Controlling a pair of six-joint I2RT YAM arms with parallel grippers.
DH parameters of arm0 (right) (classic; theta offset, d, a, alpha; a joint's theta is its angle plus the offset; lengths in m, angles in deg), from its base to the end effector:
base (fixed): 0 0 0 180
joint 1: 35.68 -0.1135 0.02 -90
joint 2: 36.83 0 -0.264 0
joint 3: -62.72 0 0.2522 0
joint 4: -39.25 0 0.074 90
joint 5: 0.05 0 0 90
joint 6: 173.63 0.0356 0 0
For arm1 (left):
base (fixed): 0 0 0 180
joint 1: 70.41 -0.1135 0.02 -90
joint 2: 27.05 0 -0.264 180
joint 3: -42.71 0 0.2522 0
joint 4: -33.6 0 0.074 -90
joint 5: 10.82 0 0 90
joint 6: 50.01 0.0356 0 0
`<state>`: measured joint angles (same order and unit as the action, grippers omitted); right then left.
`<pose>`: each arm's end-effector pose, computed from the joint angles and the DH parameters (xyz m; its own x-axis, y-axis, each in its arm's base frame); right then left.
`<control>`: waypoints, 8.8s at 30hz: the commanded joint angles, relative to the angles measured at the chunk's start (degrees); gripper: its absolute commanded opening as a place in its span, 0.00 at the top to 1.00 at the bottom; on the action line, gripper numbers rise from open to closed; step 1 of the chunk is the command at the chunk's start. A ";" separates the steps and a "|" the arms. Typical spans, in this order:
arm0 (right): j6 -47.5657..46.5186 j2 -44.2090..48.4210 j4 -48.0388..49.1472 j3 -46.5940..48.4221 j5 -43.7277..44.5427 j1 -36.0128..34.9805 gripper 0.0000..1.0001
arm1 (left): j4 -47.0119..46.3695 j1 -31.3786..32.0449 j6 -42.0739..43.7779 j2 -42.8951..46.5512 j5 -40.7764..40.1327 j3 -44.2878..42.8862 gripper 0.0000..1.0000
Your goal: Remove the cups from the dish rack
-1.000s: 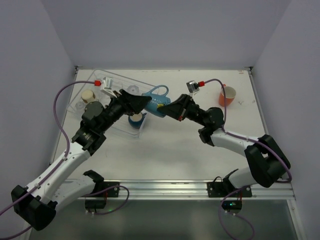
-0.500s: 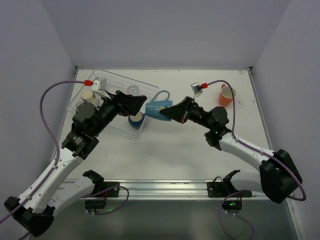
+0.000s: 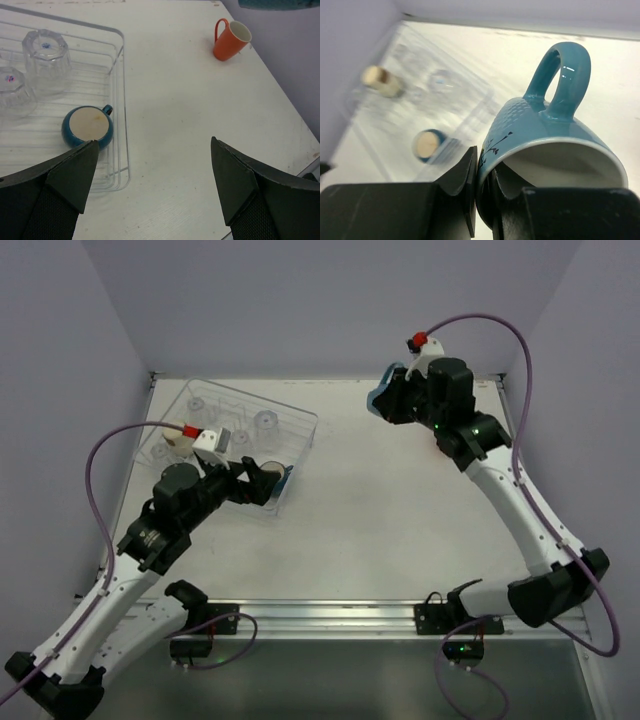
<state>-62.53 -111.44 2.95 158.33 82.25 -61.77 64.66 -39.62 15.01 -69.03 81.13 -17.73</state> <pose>0.2591 0.1322 0.4296 -0.4198 0.1917 -0.8872 -0.4296 0.8191 0.3802 0.1453 -0.0880 0.3460 -0.3980 -0.2542 -0.8815 0.4105 0.8100 -0.4189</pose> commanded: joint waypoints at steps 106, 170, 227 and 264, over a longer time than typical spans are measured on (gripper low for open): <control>-5.11 6.58 6.81 -16.80 -5.04 4.03 0.24 | 13.99 -1.08 6.69 -53.21 -14.52 -21.97 0.03; 38.75 6.15 74.14 -41.33 -13.82 -16.45 0.39 | -36.89 -9.43 -32.50 -0.21 30.91 6.15 0.36; -12.84 -30.40 -19.46 19.03 12.97 -4.24 1.00 | 3.27 -8.90 4.05 7.35 -5.47 5.01 0.00; -15.48 -50.46 -15.42 28.20 8.32 1.21 0.77 | 2.04 -7.23 5.37 3.66 -9.16 6.07 0.00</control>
<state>-76.89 -165.55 -14.27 186.59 91.25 -60.74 68.10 -46.64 18.82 -65.60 73.88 -11.43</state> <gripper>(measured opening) 0.224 0.997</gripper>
